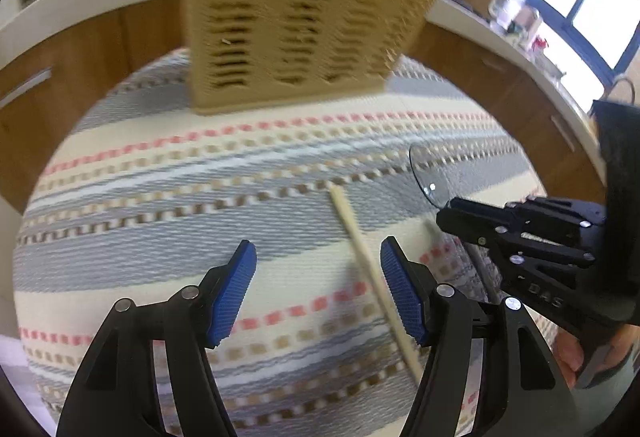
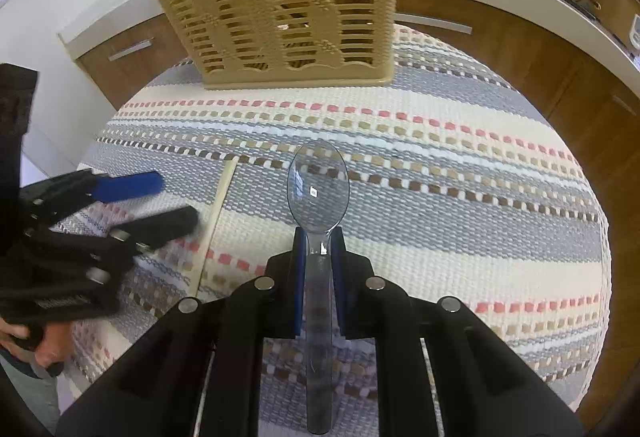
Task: Organize utensils
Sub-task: 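Grasp the last clear spoon with the right tool while the left tool grasps the last chopstick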
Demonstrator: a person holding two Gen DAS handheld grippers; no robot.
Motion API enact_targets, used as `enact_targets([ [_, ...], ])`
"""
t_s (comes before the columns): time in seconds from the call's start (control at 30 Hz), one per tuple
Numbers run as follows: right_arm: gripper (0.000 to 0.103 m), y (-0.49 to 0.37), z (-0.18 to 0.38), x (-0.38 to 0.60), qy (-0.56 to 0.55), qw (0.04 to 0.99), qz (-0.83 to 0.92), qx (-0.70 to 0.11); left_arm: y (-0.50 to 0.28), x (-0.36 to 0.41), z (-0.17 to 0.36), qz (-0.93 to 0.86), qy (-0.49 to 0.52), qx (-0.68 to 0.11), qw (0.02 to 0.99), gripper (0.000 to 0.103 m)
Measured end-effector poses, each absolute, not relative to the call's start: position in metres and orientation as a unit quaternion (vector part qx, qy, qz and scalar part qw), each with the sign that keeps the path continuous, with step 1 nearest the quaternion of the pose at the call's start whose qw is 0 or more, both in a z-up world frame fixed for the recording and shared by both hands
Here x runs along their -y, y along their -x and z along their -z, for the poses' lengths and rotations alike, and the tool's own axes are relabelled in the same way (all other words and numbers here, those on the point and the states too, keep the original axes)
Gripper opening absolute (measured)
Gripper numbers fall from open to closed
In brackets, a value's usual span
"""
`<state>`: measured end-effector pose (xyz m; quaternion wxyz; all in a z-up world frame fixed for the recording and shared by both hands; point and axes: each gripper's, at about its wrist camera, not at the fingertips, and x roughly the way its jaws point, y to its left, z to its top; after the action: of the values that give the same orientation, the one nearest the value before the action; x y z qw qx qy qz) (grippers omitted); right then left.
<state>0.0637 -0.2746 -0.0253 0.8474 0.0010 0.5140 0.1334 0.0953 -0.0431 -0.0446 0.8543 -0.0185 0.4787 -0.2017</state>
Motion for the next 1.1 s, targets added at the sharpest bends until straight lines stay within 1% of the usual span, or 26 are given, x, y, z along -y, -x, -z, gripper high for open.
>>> enact_targets([
  [0.07,0.010,-0.065,0.025,0.285,-0.006,0.845,-0.132,-0.518,-0.097,0.060,0.045,0.180,-0.021,-0.479,0.859,0.061],
  [0.17,0.010,-0.063,0.023,0.295,-0.017,0.837,-0.138,-0.528,-0.097,0.084,0.047,0.163,-0.069,-0.484,0.857,0.054],
  [0.2,0.010,-0.062,0.022,0.297,-0.018,0.835,-0.139,-0.531,-0.096,0.092,0.048,0.154,-0.095,-0.483,0.857,0.050],
  [0.23,0.010,-0.063,0.022,0.297,-0.017,0.834,-0.138,-0.533,-0.095,0.097,0.048,0.152,-0.109,-0.481,0.857,0.044],
  [0.27,0.010,-0.062,0.021,0.298,-0.014,0.833,-0.137,-0.535,-0.093,0.101,0.047,0.160,-0.111,-0.483,0.854,0.035],
  [0.3,0.010,-0.061,0.021,0.299,-0.011,0.833,-0.136,-0.537,-0.092,0.104,0.046,0.161,-0.112,-0.486,0.852,0.033],
  [0.37,0.010,-0.058,0.020,0.298,-0.006,0.829,-0.137,-0.542,-0.091,0.106,0.046,0.165,-0.116,-0.490,0.848,0.014],
  [0.47,0.011,-0.054,0.020,0.299,-0.006,0.821,-0.140,-0.553,-0.089,0.103,0.046,0.176,-0.114,-0.487,0.848,0.007],
  [0.57,0.010,-0.052,0.022,0.299,-0.003,0.816,-0.138,-0.562,-0.088,0.078,0.047,0.201,-0.081,-0.487,0.846,0.004],
  [0.8,0.011,-0.055,0.029,0.291,0.010,0.808,-0.125,-0.575,-0.080,0.067,0.047,0.199,-0.104,-0.487,0.844,0.004],
  [1.1,0.011,-0.067,0.029,0.280,0.023,0.794,-0.121,-0.595,-0.080,0.078,0.050,0.167,-0.147,-0.501,0.836,0.011],
])
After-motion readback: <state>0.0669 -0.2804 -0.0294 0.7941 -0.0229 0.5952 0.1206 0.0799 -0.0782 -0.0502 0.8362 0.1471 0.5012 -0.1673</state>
